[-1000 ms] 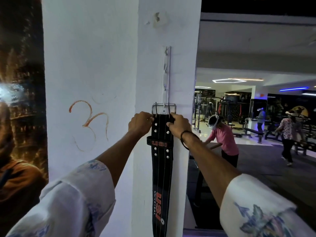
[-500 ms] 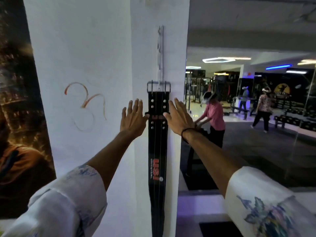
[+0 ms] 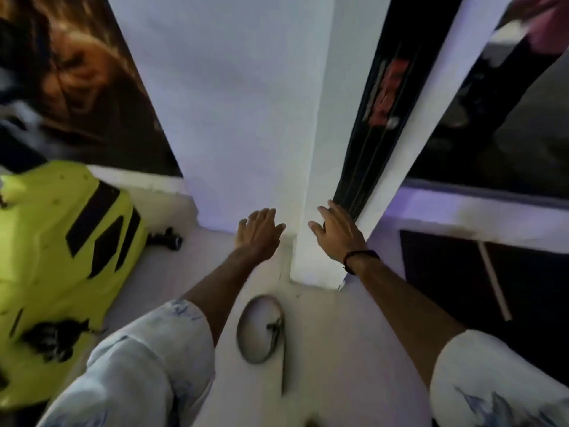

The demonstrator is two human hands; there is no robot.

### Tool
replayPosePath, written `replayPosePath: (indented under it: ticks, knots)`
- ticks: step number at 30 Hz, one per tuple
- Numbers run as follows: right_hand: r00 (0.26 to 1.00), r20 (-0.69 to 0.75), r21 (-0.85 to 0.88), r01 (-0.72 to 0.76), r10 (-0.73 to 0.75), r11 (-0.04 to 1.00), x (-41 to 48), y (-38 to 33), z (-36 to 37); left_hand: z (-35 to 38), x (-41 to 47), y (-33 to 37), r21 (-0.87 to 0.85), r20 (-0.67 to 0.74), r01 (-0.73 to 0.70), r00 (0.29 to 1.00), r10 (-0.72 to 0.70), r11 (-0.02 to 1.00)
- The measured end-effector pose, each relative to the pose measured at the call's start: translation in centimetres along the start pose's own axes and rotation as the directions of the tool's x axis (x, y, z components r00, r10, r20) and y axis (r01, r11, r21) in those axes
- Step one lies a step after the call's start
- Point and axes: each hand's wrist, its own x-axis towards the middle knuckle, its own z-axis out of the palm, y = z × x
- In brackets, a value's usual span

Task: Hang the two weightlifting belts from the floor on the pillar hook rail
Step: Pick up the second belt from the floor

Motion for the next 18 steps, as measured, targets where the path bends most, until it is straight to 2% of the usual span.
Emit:
replayPosePath:
  ticks: [4,8,13,18]
  knots:
    - [0.981,0.189,0.040,-0.049,0.040,0.998,0.8,5.5,15.9,15.4,0.7,-5.0,-0.043,0.168,0.116,0.980,-0.107,0.992]
    - [0.932,0.358,0.062,-0.088,0.060,0.994,0.2,11.8,32.7,32.6,0.2,-10.7,-0.061,0.274,0.180,0.949,-0.157,0.982]
    - [0.913,0.391,0.127,-0.175,0.113,0.976,0.1,20.1,49.8,52.4,0.0,-16.6,-0.150,0.322,0.304,0.915,-0.245,0.941]
    - [0.897,0.420,0.152,-0.218,0.137,0.964,1.3,27.5,62.1,66.3,2.1,-19.3,-0.228,0.310,0.315,0.920,-0.238,0.921]
